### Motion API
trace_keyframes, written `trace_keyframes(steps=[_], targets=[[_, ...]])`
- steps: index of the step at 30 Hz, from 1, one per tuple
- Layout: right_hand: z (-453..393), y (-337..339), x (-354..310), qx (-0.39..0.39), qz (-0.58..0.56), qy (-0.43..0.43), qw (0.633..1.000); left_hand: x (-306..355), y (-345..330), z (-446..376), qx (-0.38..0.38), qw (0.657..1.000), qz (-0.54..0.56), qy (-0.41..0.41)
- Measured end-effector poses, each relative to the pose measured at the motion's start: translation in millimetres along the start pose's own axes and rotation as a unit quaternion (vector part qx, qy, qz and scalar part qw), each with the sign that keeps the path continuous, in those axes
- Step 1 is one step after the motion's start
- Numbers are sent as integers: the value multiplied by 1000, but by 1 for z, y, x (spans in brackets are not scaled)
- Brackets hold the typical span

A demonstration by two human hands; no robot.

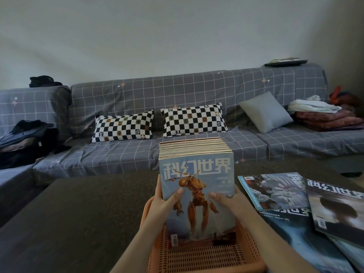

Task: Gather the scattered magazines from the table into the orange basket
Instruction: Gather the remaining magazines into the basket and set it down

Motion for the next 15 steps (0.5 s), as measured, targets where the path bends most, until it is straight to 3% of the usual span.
trace_keyframes(steps=[7, 10, 15], targets=[[25, -1, -2, 37, 61, 31, 997, 11, 1, 29, 8, 998, -66, -3], [39, -2, 3, 60, 86, 26, 994, 17, -2, 50, 52, 981, -188, 8], [61, 1, 21, 126, 65, 32, 989, 19, -13, 85, 160, 954, -247, -49]])
Point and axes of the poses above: each hand's wrist, its own z-axis away from the middle knuckle, its own y-axis out of the back of the hand, x = y × z, the point moved 1 cm from there along -z, towards the middle knuckle, and after that the axes turned 15 degrees about -y, right-handed, at the moved point
